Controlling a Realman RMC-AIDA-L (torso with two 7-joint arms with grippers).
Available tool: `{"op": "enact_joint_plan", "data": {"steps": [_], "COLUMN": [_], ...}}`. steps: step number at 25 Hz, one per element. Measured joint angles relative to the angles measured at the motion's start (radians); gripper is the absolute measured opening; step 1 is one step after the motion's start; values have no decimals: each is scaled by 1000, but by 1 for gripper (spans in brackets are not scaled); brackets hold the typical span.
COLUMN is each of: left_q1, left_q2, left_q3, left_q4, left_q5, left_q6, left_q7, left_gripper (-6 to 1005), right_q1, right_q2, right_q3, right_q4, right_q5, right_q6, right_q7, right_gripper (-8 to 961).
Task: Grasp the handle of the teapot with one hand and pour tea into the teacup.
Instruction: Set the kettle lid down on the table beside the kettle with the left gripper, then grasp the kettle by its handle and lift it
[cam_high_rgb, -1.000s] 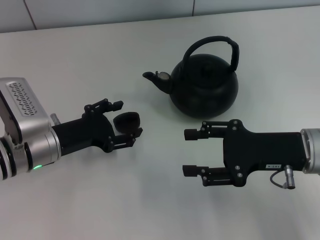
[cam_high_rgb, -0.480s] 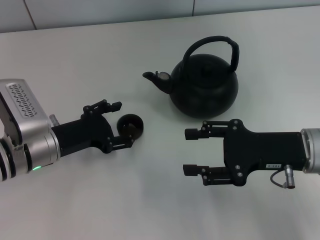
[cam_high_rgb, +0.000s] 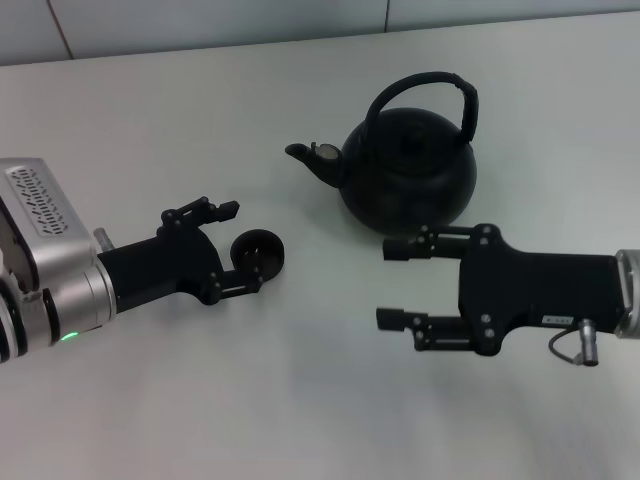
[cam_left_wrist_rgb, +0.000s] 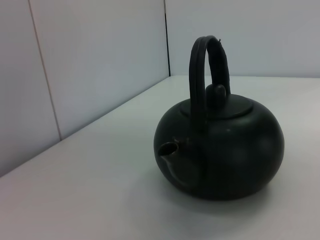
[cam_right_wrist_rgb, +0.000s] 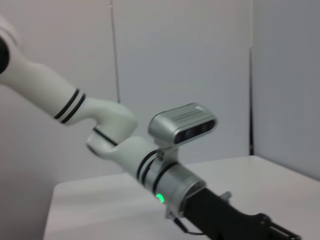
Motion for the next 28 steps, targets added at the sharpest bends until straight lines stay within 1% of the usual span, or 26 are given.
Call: {"op": "enact_joint_plan", "data": {"steps": [4, 8, 12, 15, 19, 20, 21, 23, 24, 25, 26, 28], "left_q1": [29, 95, 152, 183, 198, 199, 200, 201, 201, 201, 201, 202], "left_q2": [2, 3, 6, 11, 20, 24, 33, 61, 69, 84, 93, 104], "left_q3": [0, 4, -1, -6, -7, -7, -7, -13, -16, -24, -30, -40], "left_q4": [44, 141, 217, 249, 261, 263, 266, 275, 278, 284, 288, 292], "left_q5": [0, 0, -1, -6, -8, -6, -1, 6, 7, 8, 10, 19], "left_q6": [21, 61, 112, 168, 259, 284, 327, 418, 440, 471, 491, 504], "left_q7": [-1, -7, -12, -20, -32, -38, -52, -97, -117, -148, -172, -194], "left_gripper": [847, 847, 847, 848, 848, 848, 848, 848, 848, 848, 848, 848], "right_q1": [-4, -4, -4, -1, 11, 12, 12, 12, 12, 12, 15, 29], "right_q2": [1, 1, 1, 1, -1, -2, -2, -2, -2, -1, 0, 1], "right_q3": [40, 92, 149, 197, 244, 246, 247, 250, 254, 266, 276, 306], "right_q4": [12, 48, 105, 155, 199, 202, 204, 208, 210, 214, 220, 244], "right_q5": [13, 38, 86, 116, 127, 127, 127, 127, 128, 129, 129, 129], "right_q6": [1, 7, 49, 93, 131, 135, 140, 152, 162, 179, 193, 234], "right_q7": [0, -17, -47, -51, -56, -61, -67, -74, -76, -76, -76, -76], "right_gripper": [693, 693, 693, 693, 693, 693, 693, 693, 693, 693, 693, 693]}}
